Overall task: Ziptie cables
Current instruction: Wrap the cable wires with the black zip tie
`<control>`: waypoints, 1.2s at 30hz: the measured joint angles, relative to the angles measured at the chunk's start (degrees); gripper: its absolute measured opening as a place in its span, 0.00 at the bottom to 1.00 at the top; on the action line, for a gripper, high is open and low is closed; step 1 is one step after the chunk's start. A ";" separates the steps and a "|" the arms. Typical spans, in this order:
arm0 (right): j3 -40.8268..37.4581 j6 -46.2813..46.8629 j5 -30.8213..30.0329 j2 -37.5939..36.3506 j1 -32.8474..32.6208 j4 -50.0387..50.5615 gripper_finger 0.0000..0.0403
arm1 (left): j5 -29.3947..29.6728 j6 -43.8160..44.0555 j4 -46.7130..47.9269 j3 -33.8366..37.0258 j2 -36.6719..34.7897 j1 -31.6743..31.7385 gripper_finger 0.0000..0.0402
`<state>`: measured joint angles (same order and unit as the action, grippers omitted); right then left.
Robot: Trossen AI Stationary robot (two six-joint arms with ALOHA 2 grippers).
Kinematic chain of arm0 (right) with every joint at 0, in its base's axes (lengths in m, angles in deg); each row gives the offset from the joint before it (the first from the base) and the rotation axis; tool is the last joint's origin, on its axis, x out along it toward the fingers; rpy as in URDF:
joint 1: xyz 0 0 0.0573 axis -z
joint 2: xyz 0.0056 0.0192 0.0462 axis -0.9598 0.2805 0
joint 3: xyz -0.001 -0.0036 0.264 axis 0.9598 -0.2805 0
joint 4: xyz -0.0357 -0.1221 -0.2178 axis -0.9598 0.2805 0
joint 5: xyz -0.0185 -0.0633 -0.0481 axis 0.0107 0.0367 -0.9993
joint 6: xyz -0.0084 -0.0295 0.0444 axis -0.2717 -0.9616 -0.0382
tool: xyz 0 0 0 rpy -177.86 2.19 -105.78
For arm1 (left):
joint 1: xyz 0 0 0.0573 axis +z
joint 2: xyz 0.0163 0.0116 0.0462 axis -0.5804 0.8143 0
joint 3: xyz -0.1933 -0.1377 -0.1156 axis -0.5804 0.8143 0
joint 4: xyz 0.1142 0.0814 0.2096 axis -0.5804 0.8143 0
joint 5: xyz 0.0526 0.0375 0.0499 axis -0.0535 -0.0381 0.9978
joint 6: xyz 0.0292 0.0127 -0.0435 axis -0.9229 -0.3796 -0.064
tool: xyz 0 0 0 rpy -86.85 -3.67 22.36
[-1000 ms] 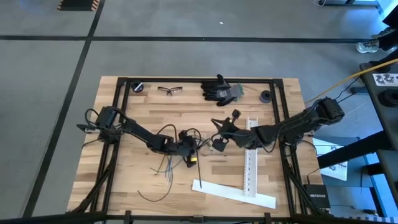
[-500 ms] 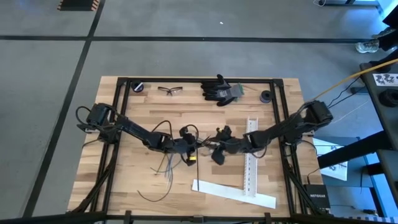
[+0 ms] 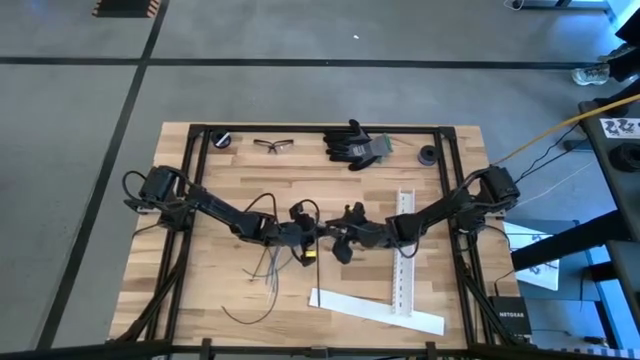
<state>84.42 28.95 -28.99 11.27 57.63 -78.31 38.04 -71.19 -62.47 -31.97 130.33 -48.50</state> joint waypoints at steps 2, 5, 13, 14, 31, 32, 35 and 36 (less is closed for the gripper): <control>0.01 -0.84 -0.69 0.00 -0.02 1.75 0.07 | 0.04 0.02 -0.33 0.00 0.00 0.00 0.02; 0.06 -4.59 -4.78 -0.02 -0.55 1.96 0.02 | 0.09 0.15 -1.50 0.00 0.00 -0.08 0.02; 5.52 -28.81 -25.82 -1.12 -1.59 19.01 0.00 | 0.93 3.82 -0.32 0.20 0.00 -1.63 0.02; 5.94 -29.93 -27.02 -2.25 -1.20 22.77 0.00 | 0.91 4.62 0.45 0.45 0.00 -2.04 0.02; 3.69 -3.03 -12.27 -26.34 2.47 49.50 0.03 | 0.90 9.90 -1.82 5.35 -1.11 -3.95 0.02; 3.64 0.17 -9.32 -25.89 2.23 49.28 0.05 | 0.90 9.65 -2.05 5.35 -1.63 -3.86 0.02; 2.52 4.09 -4.32 -22.28 0.48 44.29 0.14 | 0.98 8.58 -2.37 5.31 -2.59 -3.25 0.02; 2.22 4.96 -2.89 -20.94 -0.30 42.73 0.17 | 1.12 8.26 -2.45 5.31 -2.65 -2.96 0.02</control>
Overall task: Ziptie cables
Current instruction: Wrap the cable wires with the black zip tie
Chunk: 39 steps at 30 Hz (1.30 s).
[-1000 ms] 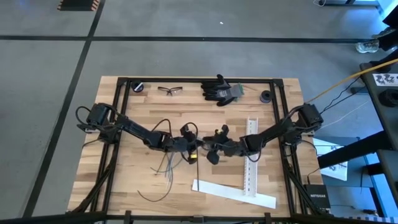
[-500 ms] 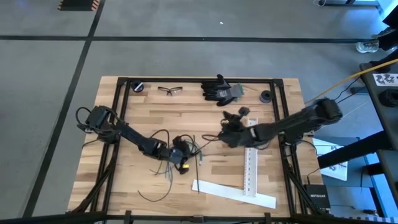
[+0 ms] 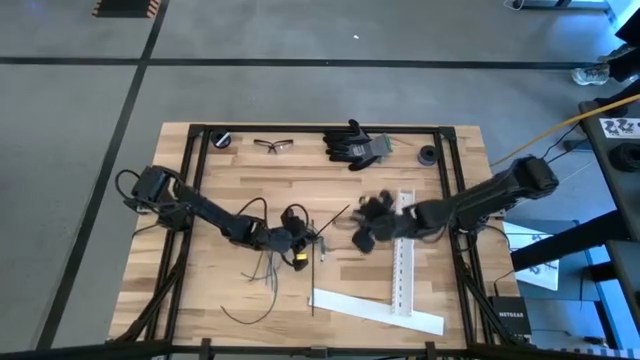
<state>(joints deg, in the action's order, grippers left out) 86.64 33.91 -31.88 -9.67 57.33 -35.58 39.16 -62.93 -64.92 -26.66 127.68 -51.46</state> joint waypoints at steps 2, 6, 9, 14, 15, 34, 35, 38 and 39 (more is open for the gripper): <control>-0.48 1.31 1.15 2.84 -1.31 -4.09 0.24 | 0.03 -0.39 -0.36 0.00 -0.03 0.44 0.02; -0.86 2.33 1.19 10.01 -2.10 -15.37 0.35 | 0.04 -1.01 -0.60 0.00 -0.03 0.73 0.02; -0.78 2.18 2.21 15.03 -1.86 -26.33 0.41 | 0.04 -1.60 -1.74 0.00 -0.03 0.73 0.02; -0.68 1.24 2.81 20.83 -1.10 -38.77 0.43 | 0.04 -2.42 -2.16 0.00 -0.06 0.73 0.02; -0.45 1.29 2.40 21.40 -1.06 -39.86 0.43 | 0.05 -2.44 -2.25 -0.01 -0.06 0.76 0.02; 4.06 -5.29 -7.53 26.71 -0.49 -39.64 0.04 | 0.24 -3.18 -3.30 -0.04 -0.06 0.50 0.02; 4.07 -7.11 -8.14 26.71 -0.49 -39.53 0.03 | 0.24 -3.16 -3.26 -0.04 -0.06 0.54 0.02; 4.78 -14.99 -11.46 26.71 -0.61 -35.90 0.01 | 0.28 -3.11 -3.32 -0.04 -0.06 0.52 0.02; 5.52 -18.44 -13.44 26.71 -0.97 -34.14 0.00 | 0.26 -2.87 -3.27 -0.04 -0.06 0.43 0.02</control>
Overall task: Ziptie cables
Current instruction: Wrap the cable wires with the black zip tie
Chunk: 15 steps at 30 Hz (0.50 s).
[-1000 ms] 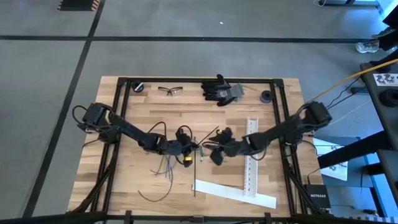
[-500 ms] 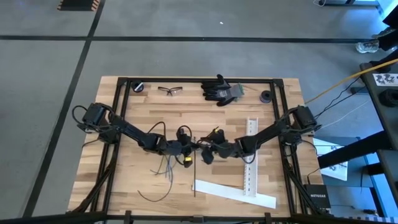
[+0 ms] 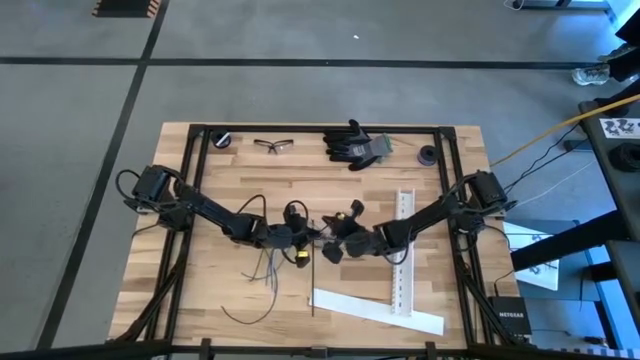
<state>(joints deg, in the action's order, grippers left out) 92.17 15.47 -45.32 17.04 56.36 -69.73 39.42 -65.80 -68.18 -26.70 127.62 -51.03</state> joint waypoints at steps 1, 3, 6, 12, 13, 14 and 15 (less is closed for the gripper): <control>0.85 -3.93 -2.11 0.00 -0.44 1.99 0.00 | -0.04 0.24 0.05 0.00 0.00 -0.11 0.02; 2.85 -12.69 -5.07 -0.73 -0.80 6.53 0.00 | -0.05 0.41 0.44 0.00 0.02 -0.55 0.02; 4.32 -18.06 -7.01 -3.95 0.03 13.82 0.00 | -0.32 1.71 2.19 -0.02 0.15 -1.64 0.02; -0.50 -13.66 -6.13 -18.16 4.12 19.72 0.00 | 2.48 6.48 14.58 0.11 0.32 -4.68 0.02; -1.04 -11.41 -5.44 -20.04 4.43 21.12 0.00 | 3.50 6.35 13.79 0.11 0.26 -4.68 0.02; -1.25 -9.13 -4.98 -21.70 4.47 22.34 0.00 | 3.99 6.09 12.72 0.11 0.09 -4.61 0.02; -1.26 -6.64 -4.43 -23.26 4.73 23.44 0.00 | 4.17 5.75 11.34 0.11 0.03 -4.47 0.02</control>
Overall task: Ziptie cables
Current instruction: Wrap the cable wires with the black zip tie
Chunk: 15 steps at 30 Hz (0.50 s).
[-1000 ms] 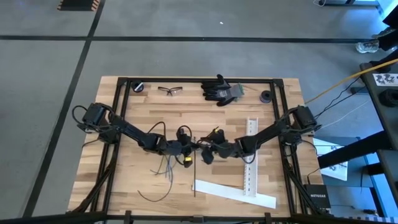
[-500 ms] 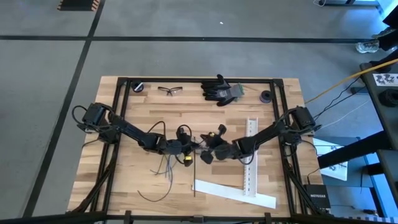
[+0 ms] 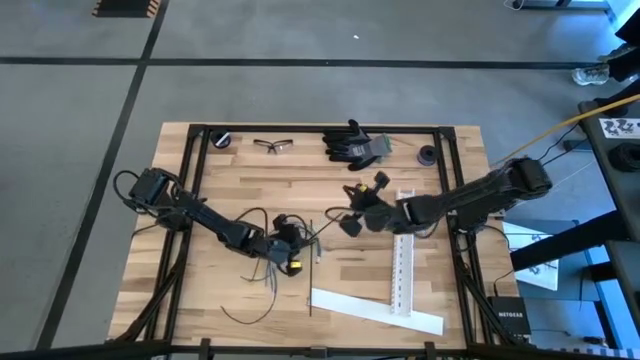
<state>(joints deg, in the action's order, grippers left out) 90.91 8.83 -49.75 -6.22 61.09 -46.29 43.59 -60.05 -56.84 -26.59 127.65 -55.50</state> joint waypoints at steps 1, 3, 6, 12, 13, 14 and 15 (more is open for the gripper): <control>0.01 2.93 0.19 -1.12 -0.05 1.62 0.00 | 0.06 -0.29 -1.50 0.00 -0.03 0.13 0.02; 0.04 10.66 2.16 -2.91 -0.07 4.48 0.02 | 0.16 -0.99 -3.68 -0.02 -0.07 0.35 0.02; -0.01 27.53 11.28 -3.41 -0.05 7.55 0.10 | 0.02 -1.35 -5.28 -0.09 -0.07 0.96 0.02; -3.35 36.64 21.23 2.12 -3.14 1.39 0.33 | 0.18 -2.00 -5.51 -0.20 -0.09 2.36 0.02; -3.20 36.65 21.94 3.26 -3.43 0.30 0.36 | 0.16 -2.51 -5.71 -0.22 -0.09 2.53 0.02; -3.16 36.73 21.96 4.26 -3.67 0.30 0.38 | 0.15 -2.80 -5.85 -0.21 -0.09 2.54 0.02; -3.22 37.03 21.45 5.22 -3.86 -0.09 0.41 | 0.16 -2.98 -6.02 -0.20 -0.09 2.52 0.02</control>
<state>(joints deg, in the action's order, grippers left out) 87.69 45.86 -28.30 -0.99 57.23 -46.38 43.75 -63.03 -62.86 -26.79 127.56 -52.98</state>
